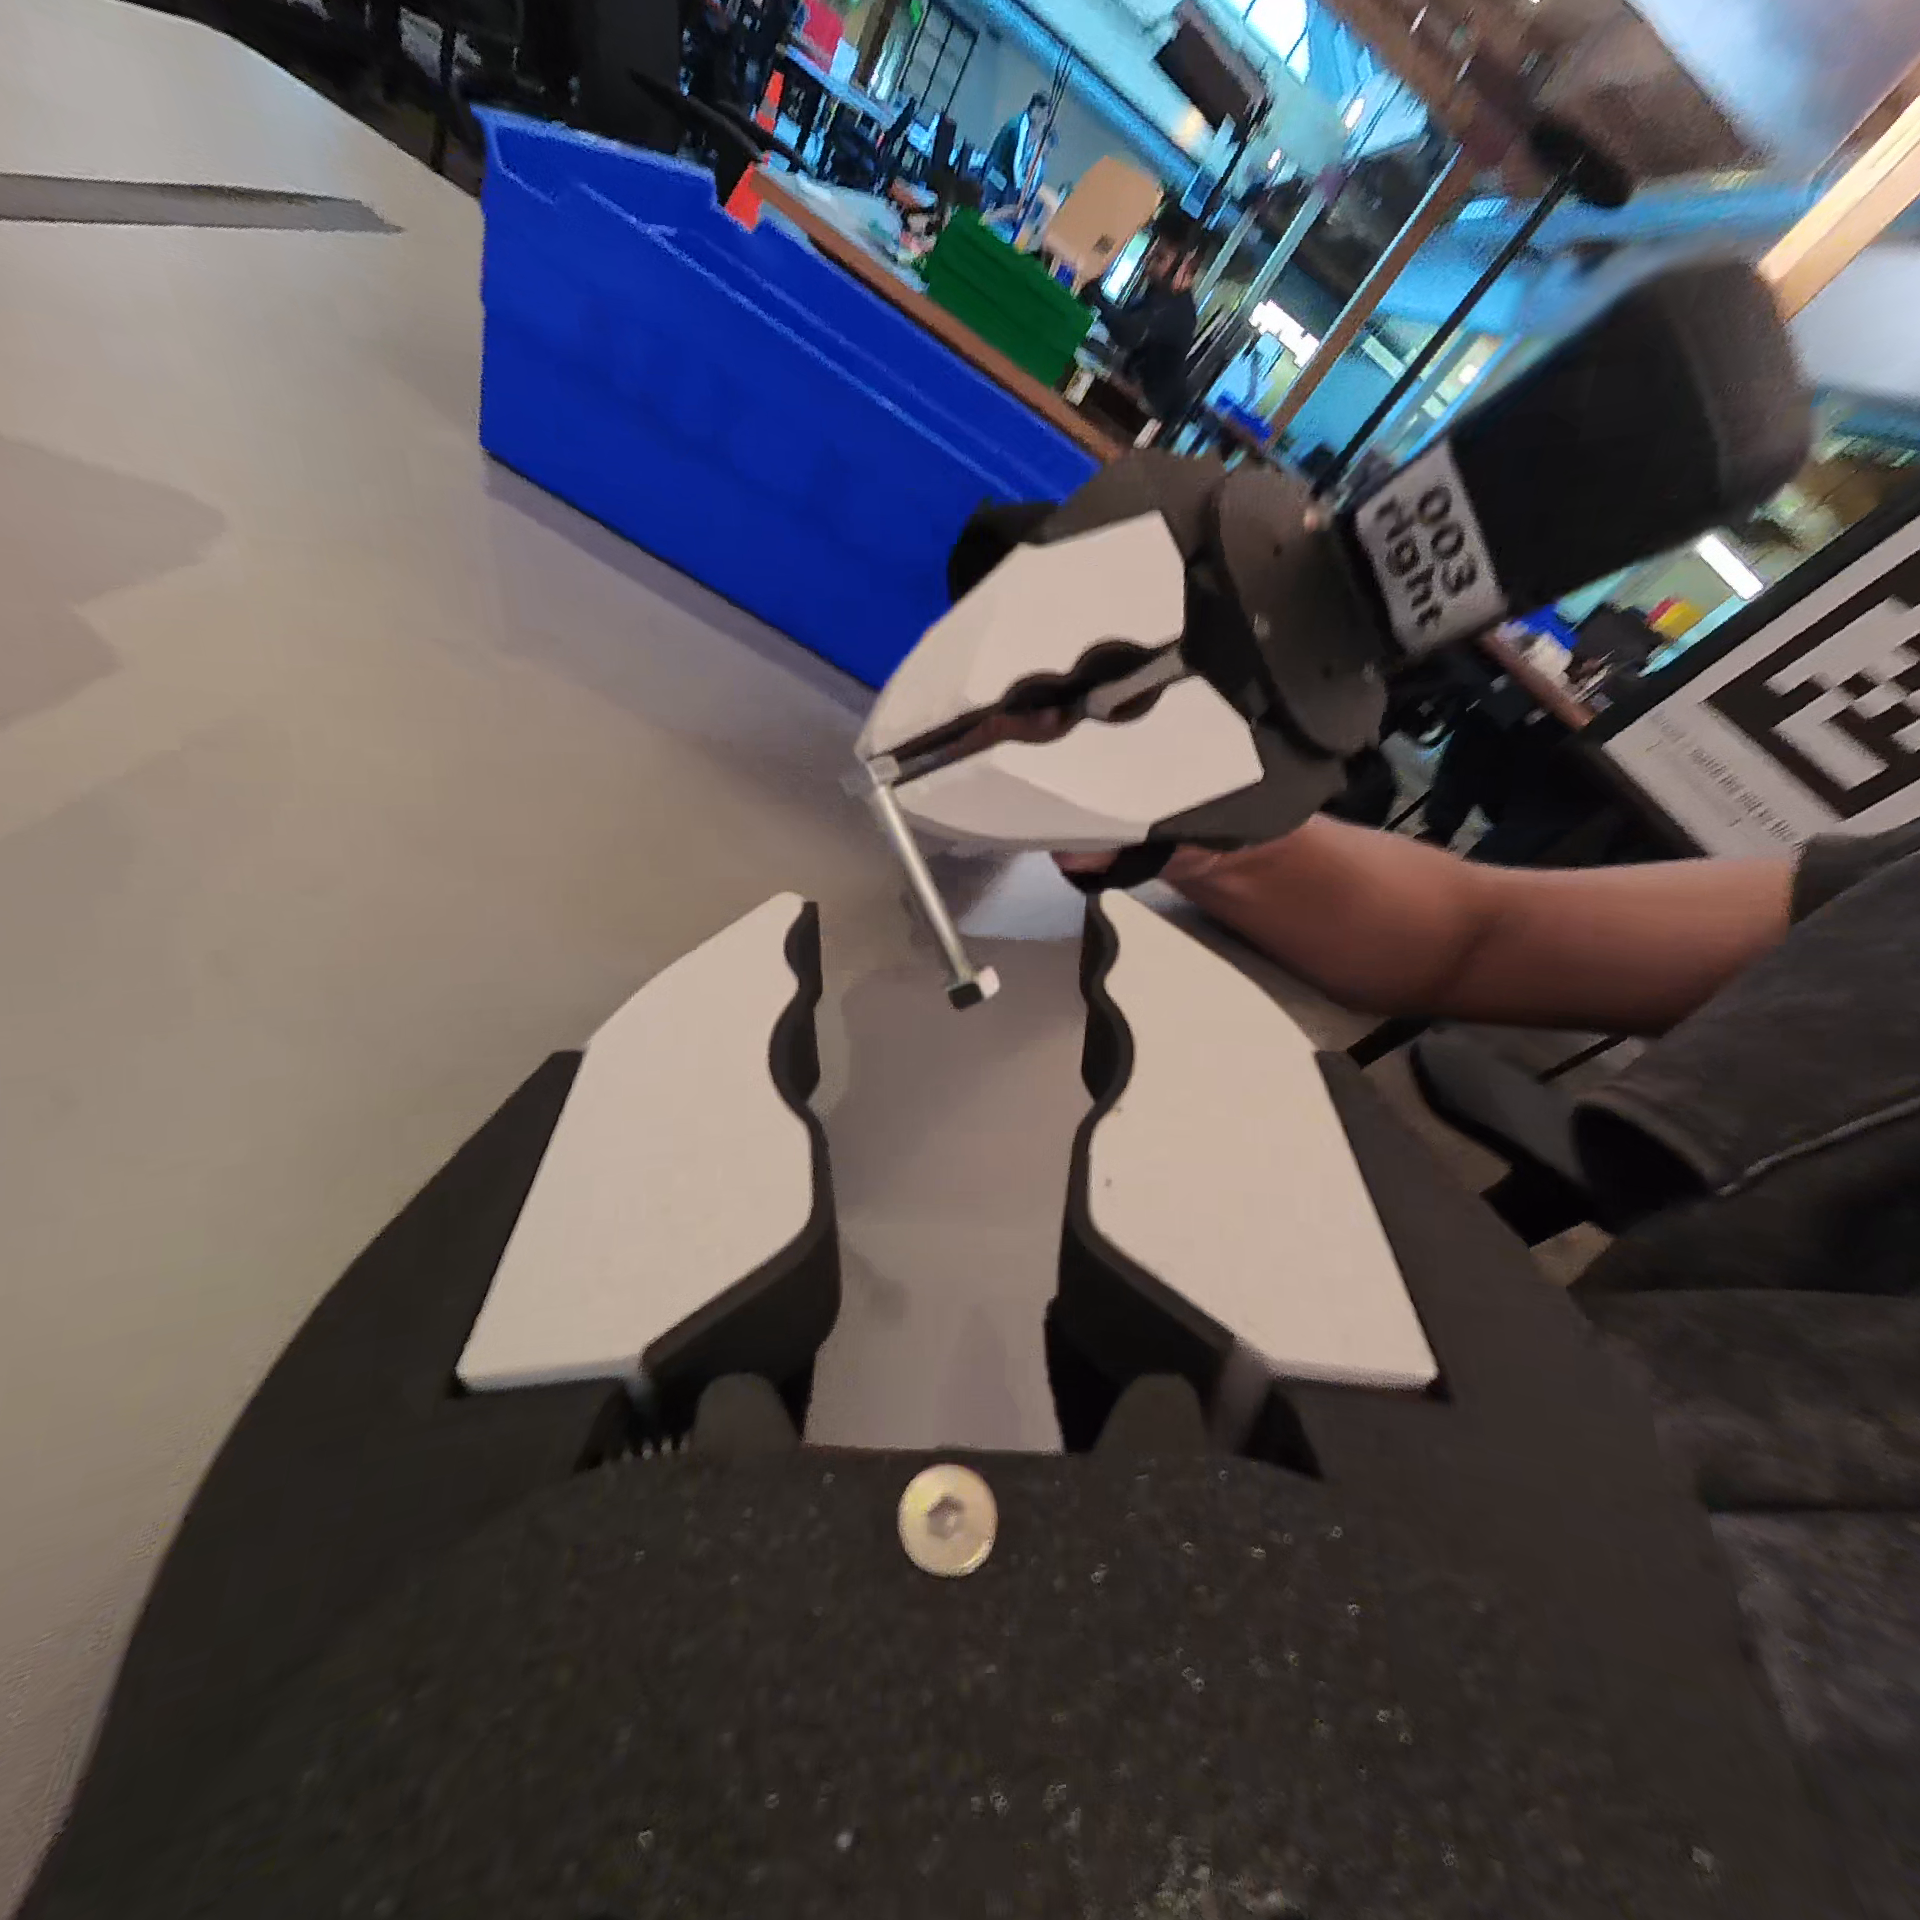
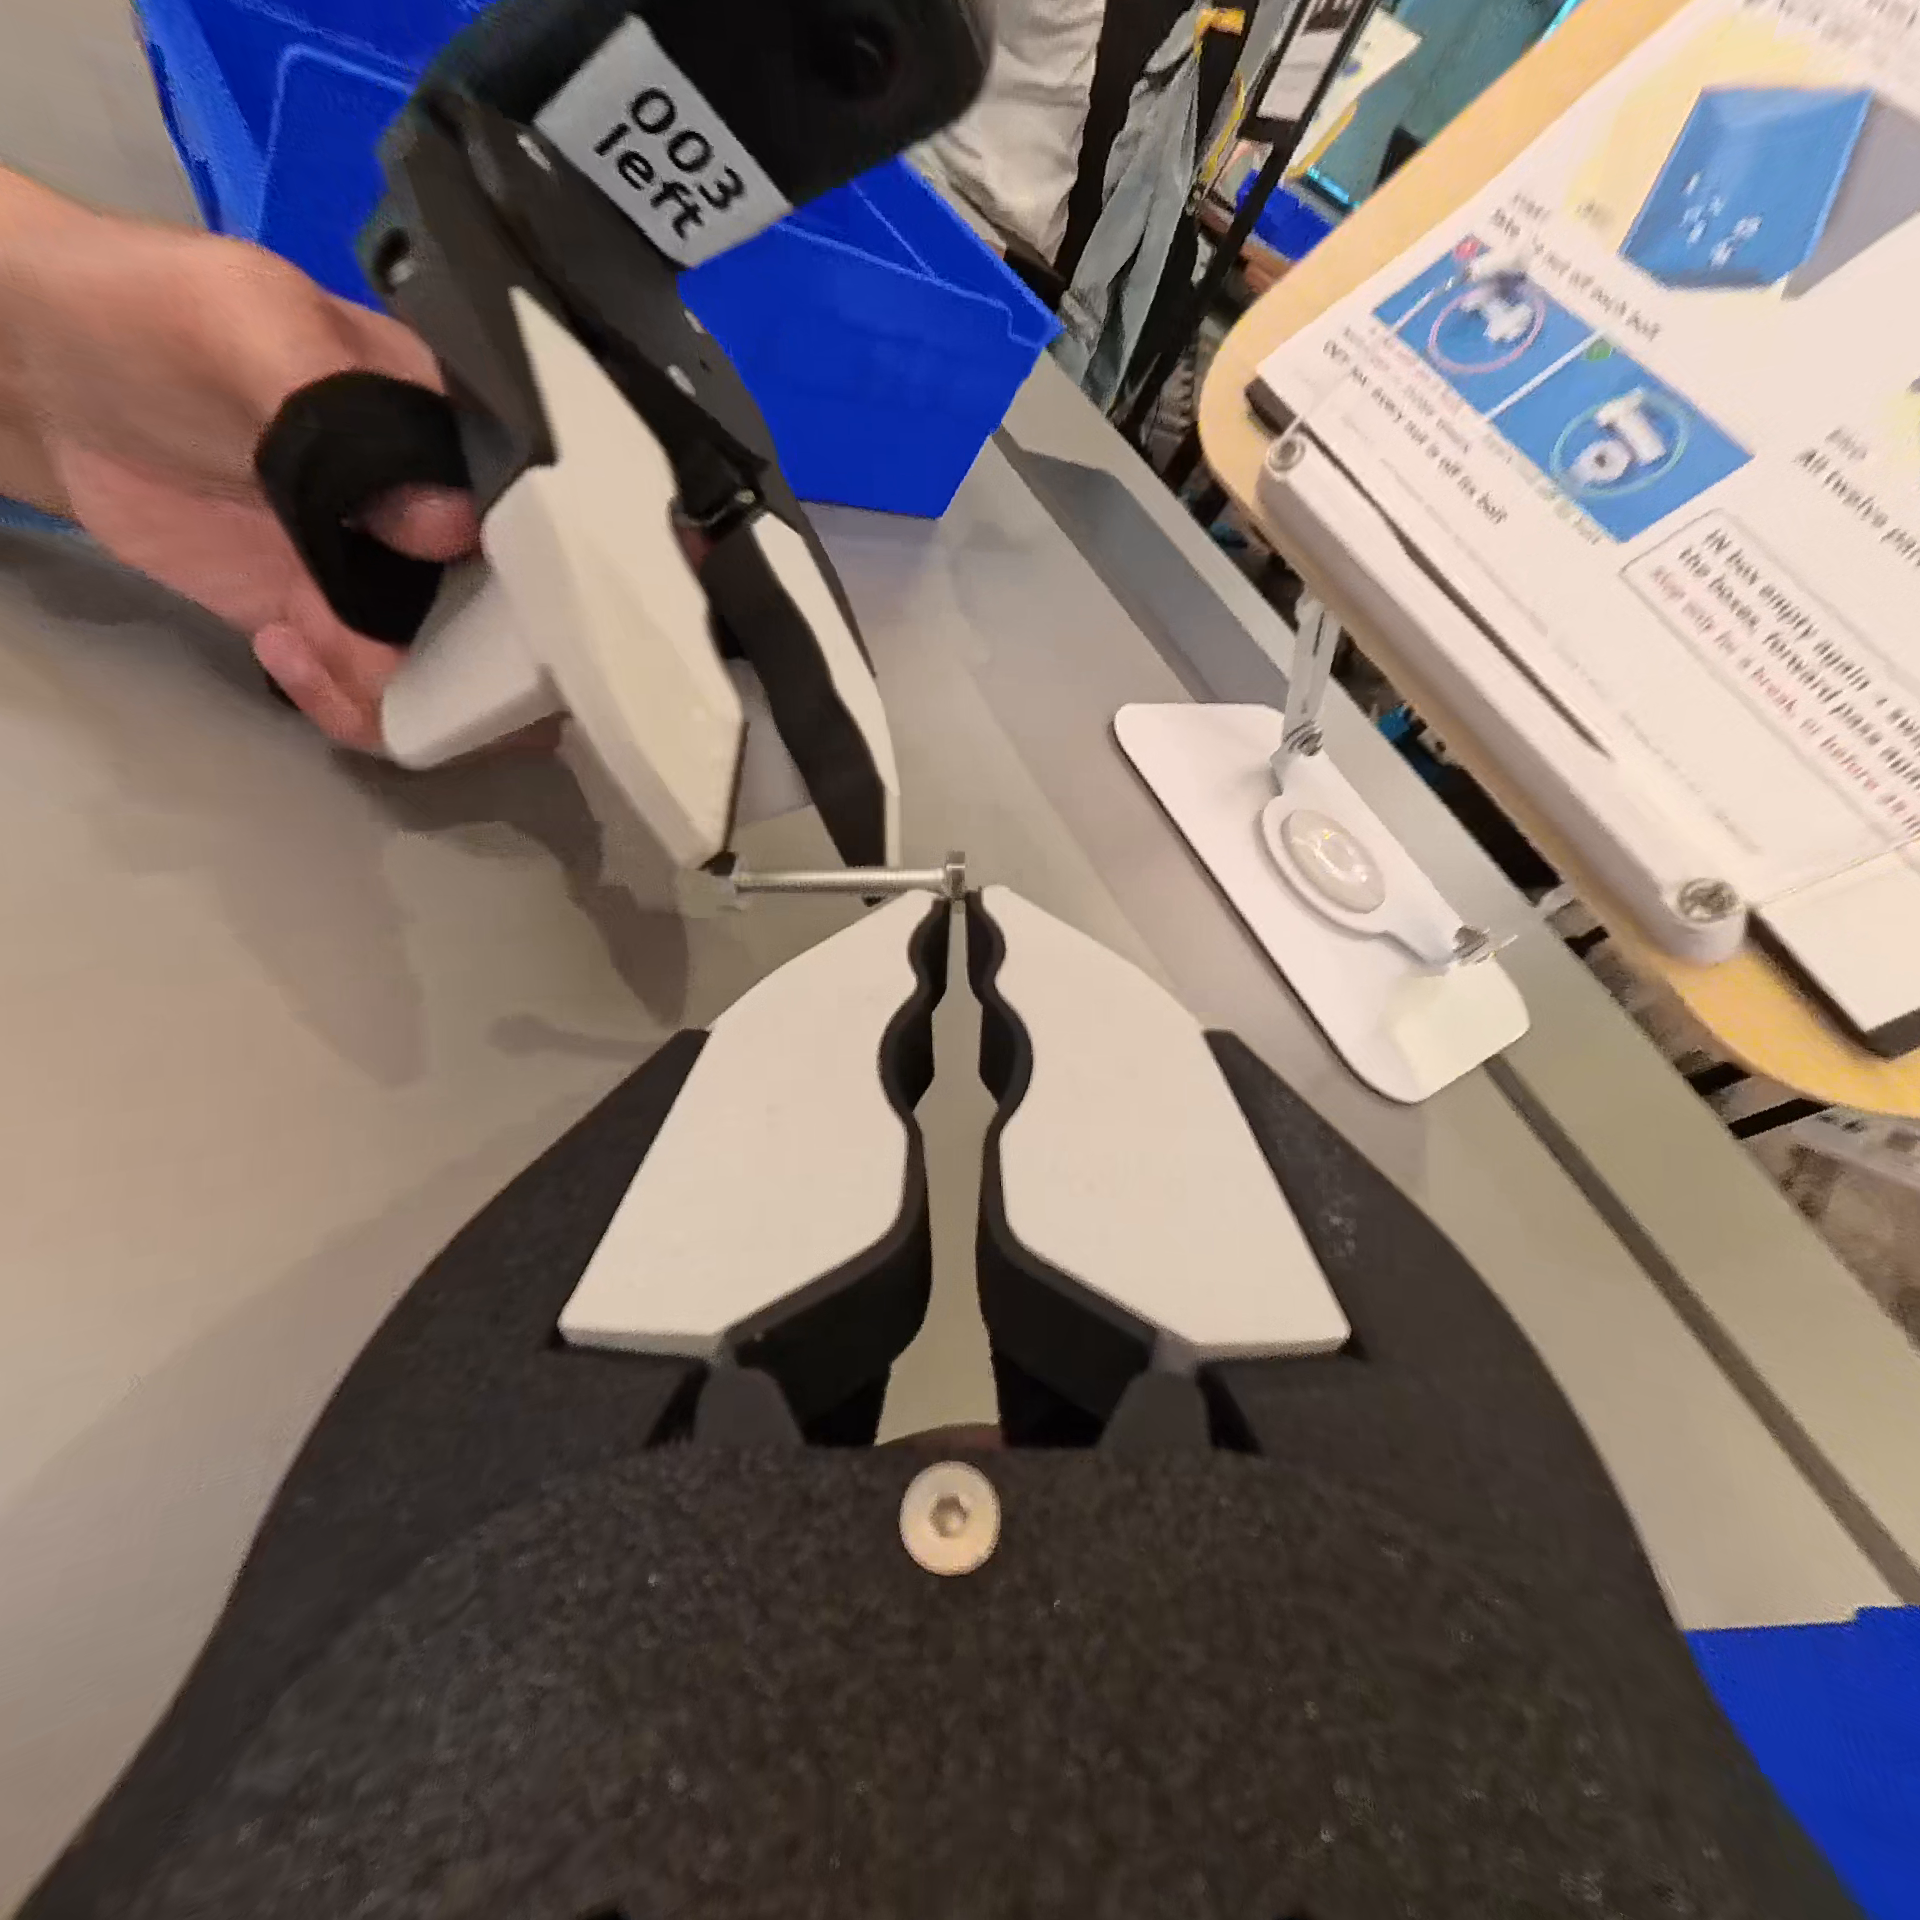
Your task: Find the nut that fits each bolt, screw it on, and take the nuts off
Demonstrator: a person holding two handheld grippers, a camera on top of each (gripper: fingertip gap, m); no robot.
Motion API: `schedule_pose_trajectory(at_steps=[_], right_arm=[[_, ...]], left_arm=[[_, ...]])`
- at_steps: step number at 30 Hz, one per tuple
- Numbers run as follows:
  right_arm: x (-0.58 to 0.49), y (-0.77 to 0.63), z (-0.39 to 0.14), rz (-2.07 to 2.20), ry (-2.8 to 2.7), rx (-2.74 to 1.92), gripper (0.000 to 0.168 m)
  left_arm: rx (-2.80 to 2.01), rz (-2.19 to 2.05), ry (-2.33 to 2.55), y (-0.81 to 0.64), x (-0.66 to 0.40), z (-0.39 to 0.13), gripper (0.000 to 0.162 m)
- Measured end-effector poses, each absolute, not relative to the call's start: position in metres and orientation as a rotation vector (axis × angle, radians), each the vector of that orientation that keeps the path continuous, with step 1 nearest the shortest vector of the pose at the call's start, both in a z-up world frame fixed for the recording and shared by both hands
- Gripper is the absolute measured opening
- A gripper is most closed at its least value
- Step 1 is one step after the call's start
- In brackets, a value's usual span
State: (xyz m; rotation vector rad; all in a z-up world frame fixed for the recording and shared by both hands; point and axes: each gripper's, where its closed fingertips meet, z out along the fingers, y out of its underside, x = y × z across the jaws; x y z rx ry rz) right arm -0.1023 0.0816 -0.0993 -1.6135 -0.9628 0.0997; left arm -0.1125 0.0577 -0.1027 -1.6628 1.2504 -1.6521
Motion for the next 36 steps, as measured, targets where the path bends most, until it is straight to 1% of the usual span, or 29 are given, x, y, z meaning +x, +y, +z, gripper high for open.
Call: schedule_pose_trajectory(at_steps=[4,7,10,12,18,23,28,31,33,36], right_arm=[[-0.108,0.078,-0.096,0.099,-0.976,-1.578,0.003],[-0.111,0.077,-0.098,0.107,-0.980,-1.577,0.003],[-0.114,0.076,-0.097,0.104,-0.984,-1.568,0.003],[-0.114,0.075,-0.095,0.100,-0.976,-1.556,0.003],[-0.117,0.074,-0.100,0.144,-0.991,-1.574,0.004],[-0.118,0.068,-0.102,0.371,-0.982,-1.617,0.004],[-0.120,0.061,-0.105,0.791,-0.909,-1.728,0.020],[-0.120,0.058,-0.103,0.935,-0.872,-1.739,0.023],[-0.120,0.056,-0.107,0.995,-0.868,-1.781,0.028],[-0.124,0.054,-0.117,1.024,-0.889,-1.833,0.026]], left_arm=[[-1.686,-1.737,1.200,0.062,-0.116,-0.100,0.046],[-1.698,-1.796,1.192,0.061,-0.117,-0.099,0.038],[-1.696,-1.799,1.221,0.059,-0.118,-0.102,0.021],[-1.681,-1.830,1.233,0.056,-0.119,-0.100,0.007],[-1.718,-1.785,1.289,0.055,-0.121,-0.106,0.006],[-1.716,-1.675,1.359,0.060,-0.129,-0.108,0.005],[-1.687,-1.583,1.440,0.058,-0.134,-0.109,0.005],[-1.683,-1.459,1.524,0.056,-0.136,-0.117,0.005],[-1.675,-1.386,1.572,0.054,-0.136,-0.122,0.005],[-1.657,-1.310,1.635,0.048,-0.135,-0.127,0.005]])
